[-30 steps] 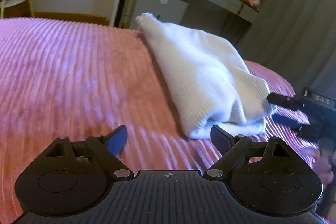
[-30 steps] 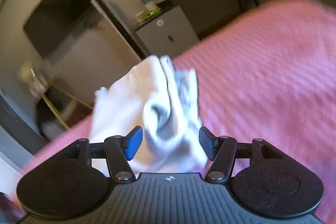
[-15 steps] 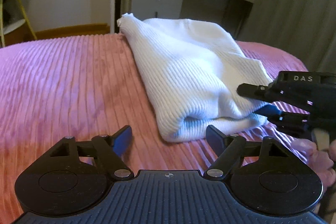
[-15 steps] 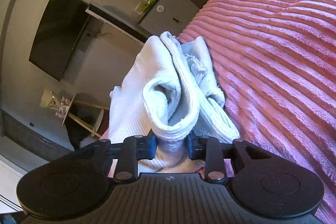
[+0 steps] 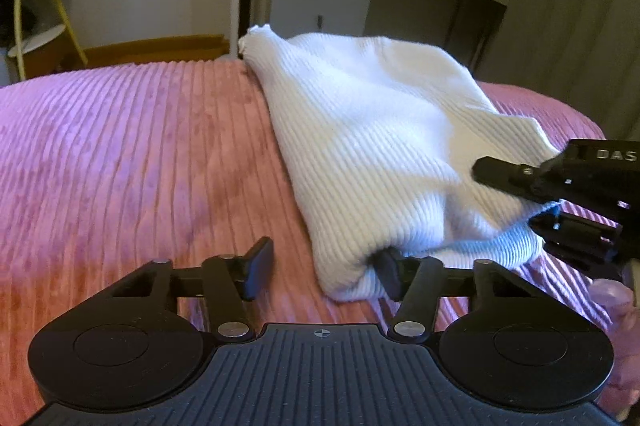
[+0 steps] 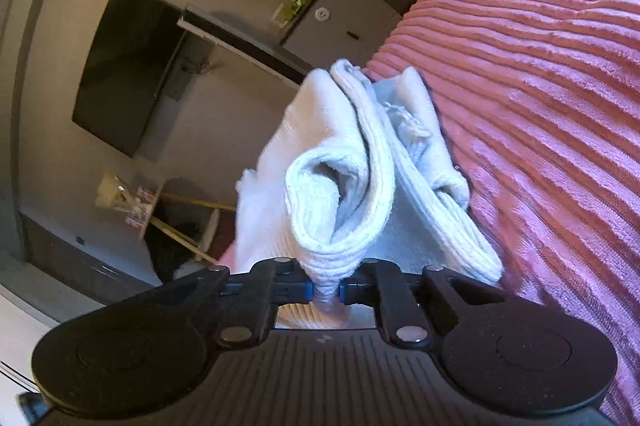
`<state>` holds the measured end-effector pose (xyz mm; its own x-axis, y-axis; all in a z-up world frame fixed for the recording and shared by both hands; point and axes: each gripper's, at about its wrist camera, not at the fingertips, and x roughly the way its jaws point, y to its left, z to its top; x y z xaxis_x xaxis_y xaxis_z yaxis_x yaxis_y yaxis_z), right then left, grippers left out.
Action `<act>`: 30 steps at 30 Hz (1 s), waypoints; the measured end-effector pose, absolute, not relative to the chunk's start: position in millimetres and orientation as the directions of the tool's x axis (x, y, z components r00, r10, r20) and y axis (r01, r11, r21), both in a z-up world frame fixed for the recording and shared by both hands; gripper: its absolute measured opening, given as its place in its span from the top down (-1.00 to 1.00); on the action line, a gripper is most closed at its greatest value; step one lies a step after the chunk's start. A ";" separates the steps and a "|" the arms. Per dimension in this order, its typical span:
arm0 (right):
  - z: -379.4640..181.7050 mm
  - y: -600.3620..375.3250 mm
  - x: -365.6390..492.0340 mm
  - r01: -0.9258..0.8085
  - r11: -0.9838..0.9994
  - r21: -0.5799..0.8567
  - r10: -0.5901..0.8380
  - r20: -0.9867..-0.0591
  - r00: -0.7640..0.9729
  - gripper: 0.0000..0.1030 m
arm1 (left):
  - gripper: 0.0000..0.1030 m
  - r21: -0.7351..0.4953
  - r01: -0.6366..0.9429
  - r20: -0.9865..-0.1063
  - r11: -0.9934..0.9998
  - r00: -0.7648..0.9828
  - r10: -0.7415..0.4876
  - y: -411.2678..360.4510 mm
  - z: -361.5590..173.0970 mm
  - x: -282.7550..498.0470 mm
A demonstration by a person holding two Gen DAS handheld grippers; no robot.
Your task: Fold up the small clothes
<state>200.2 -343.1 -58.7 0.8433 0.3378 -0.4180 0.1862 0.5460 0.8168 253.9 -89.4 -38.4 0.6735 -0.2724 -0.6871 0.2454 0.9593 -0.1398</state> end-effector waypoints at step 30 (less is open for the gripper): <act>-37.5 -342.9 183.5 0.193 0.763 0.617 0.209 -0.518 0.830 0.60 | 0.02 -0.323 0.189 -0.628 0.927 0.691 -0.359 -18.5 -12.8 230.0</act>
